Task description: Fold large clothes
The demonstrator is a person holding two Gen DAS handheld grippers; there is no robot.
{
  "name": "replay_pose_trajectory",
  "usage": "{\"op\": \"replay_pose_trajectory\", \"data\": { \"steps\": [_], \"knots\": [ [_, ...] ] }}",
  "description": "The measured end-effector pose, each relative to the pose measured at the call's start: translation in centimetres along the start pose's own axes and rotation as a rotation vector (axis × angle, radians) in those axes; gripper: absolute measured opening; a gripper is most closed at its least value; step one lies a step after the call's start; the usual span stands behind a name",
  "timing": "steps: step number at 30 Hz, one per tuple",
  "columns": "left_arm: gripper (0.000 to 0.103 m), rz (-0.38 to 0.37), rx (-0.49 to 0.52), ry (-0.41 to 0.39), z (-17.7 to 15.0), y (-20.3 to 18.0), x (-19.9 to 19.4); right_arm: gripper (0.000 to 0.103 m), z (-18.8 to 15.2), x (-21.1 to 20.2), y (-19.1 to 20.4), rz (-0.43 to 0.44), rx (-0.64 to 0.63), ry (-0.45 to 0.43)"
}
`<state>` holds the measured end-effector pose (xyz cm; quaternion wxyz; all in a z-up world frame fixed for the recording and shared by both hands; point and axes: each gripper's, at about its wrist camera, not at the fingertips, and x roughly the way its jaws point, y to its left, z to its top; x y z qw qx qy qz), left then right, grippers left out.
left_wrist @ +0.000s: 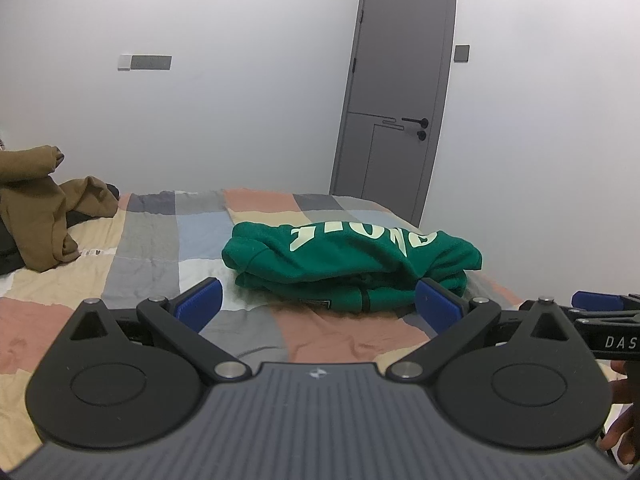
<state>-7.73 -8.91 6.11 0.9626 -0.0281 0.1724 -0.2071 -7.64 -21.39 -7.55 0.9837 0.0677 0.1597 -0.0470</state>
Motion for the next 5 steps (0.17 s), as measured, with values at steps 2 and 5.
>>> {"op": "replay_pose_trajectory", "data": {
  "steps": [2, 5],
  "knots": [
    [0.103, 0.001, 0.000, 0.000, 0.01, 0.00, 0.02, 0.103, 0.05, 0.13, -0.08, -0.002, 0.000, 0.003],
    [0.103, 0.003, -0.005, 0.000, 0.02, 0.05, 0.05, 0.103, 0.09, 0.29, -0.15, 0.001, -0.002, 0.001]
  ]
}}
